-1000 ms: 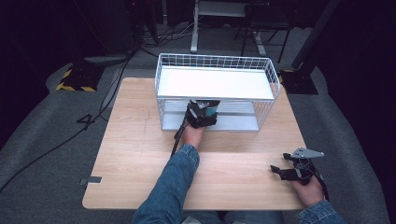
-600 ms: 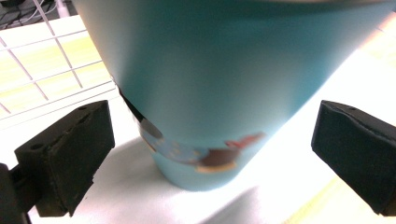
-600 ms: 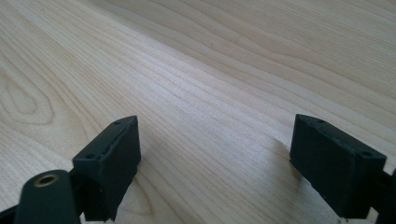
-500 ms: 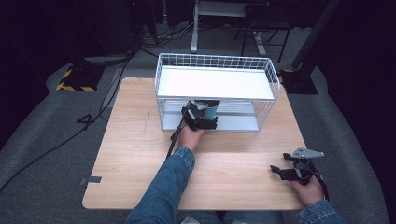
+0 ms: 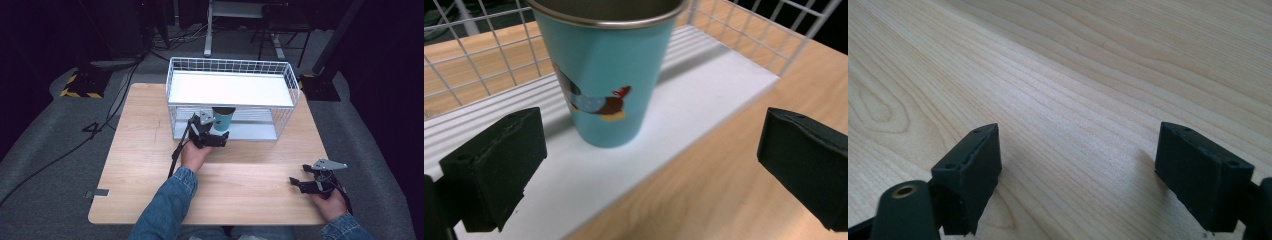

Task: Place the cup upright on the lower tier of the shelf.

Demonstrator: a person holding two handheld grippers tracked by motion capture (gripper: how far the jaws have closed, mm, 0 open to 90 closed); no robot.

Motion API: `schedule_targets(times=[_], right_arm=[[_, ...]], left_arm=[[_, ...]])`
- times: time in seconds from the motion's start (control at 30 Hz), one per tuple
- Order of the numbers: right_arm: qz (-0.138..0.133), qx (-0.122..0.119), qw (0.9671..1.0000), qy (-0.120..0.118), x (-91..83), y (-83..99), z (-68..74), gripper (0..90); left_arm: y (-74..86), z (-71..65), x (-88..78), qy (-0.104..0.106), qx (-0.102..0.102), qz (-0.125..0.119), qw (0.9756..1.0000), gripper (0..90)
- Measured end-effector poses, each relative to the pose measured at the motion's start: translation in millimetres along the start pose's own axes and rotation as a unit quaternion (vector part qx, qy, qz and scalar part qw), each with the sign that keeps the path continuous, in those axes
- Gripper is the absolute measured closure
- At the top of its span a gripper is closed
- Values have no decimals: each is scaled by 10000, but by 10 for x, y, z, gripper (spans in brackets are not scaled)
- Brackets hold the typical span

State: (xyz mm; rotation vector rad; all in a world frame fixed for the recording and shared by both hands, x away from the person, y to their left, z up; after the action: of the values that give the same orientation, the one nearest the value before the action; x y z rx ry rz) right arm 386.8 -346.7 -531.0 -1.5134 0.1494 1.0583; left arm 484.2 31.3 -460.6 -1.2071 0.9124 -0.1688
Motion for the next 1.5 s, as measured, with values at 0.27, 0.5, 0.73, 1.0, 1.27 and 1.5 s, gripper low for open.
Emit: schedule_targets(times=[0.27,0.5,0.73,1.0,1.27,1.5], right_arm=[[-2,1,10000,-30,6,-5,0,192],[-3,18,10000,16,12,-9,9,185],[-4,16,10000,-13,36,-32,10,191],[-3,-2,10000,-23,68,-59,23,191],[1,0,10000,-23,68,-58,24,191],[-2,-1,10000,-22,68,-58,23,191]], left_arm=[[14,-141,-346,103,179,-108,9997,1],[89,-218,-617,135,281,-103,9995,1],[209,-233,-882,90,323,-117,9994,2],[384,-199,-1135,141,222,-53,9996,5],[618,-116,-1397,153,12,-49,9999,7],[795,-113,-1640,140,86,88,9998,28]])
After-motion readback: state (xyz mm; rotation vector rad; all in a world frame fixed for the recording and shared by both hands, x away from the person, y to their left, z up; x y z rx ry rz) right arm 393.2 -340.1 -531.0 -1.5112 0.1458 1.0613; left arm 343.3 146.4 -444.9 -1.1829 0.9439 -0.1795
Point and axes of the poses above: each handheld gripper's, and its own axes: x roughly forward along the jaws, y roughly out of its underside, z roughly to its left, the point moved 4 cm from there along x, roughly forward along the jaws, and after that the axes turned 11 degrees about x, right-handed, at the moved point
